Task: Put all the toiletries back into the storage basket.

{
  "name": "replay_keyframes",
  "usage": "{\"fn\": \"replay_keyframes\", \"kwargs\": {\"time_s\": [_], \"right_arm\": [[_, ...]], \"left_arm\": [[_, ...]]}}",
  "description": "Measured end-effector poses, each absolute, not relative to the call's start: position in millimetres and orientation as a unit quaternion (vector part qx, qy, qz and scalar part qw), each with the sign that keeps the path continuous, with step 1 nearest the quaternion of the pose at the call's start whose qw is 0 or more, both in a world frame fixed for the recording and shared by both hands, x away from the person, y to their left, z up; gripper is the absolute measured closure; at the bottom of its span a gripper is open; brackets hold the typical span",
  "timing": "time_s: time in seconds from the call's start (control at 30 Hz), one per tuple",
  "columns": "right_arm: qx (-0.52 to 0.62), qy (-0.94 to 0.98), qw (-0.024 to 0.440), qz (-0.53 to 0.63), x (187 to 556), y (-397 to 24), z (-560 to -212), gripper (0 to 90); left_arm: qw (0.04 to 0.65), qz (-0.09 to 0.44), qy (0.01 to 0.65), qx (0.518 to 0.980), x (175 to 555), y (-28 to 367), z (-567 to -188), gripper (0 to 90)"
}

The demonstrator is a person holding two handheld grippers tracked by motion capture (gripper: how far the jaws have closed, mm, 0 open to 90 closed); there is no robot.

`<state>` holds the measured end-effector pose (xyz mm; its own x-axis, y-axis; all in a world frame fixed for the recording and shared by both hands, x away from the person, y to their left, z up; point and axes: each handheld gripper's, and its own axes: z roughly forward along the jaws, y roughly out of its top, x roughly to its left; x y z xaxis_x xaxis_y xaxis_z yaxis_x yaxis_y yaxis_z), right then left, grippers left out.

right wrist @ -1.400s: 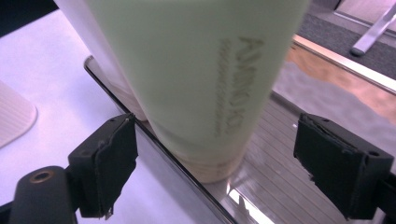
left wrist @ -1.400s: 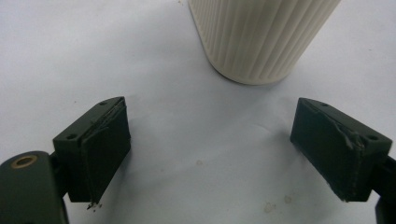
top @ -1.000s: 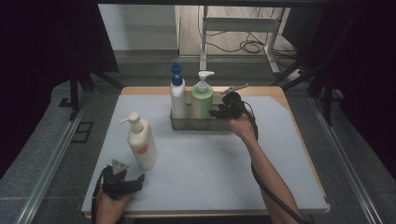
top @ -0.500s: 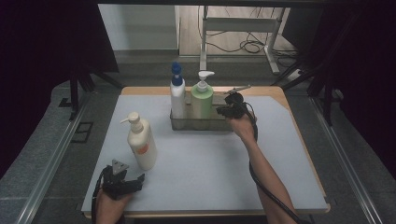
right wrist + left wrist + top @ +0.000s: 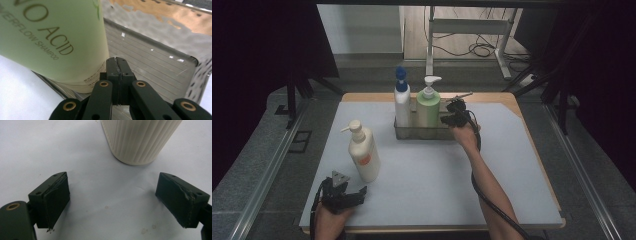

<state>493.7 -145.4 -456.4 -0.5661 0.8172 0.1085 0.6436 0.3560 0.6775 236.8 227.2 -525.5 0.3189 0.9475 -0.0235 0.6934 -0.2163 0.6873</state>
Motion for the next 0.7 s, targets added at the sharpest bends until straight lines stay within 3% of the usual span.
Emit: {"fn": "replay_keyframes", "kwargs": {"time_s": [0.7], "right_arm": [[0.441, 0.821, 0.109, 0.346, 493, -130, -463, 89.3]], "left_arm": [[0.307, 0.207, 0.546, 0.752, 237, 227, -525, 11.7]]}}
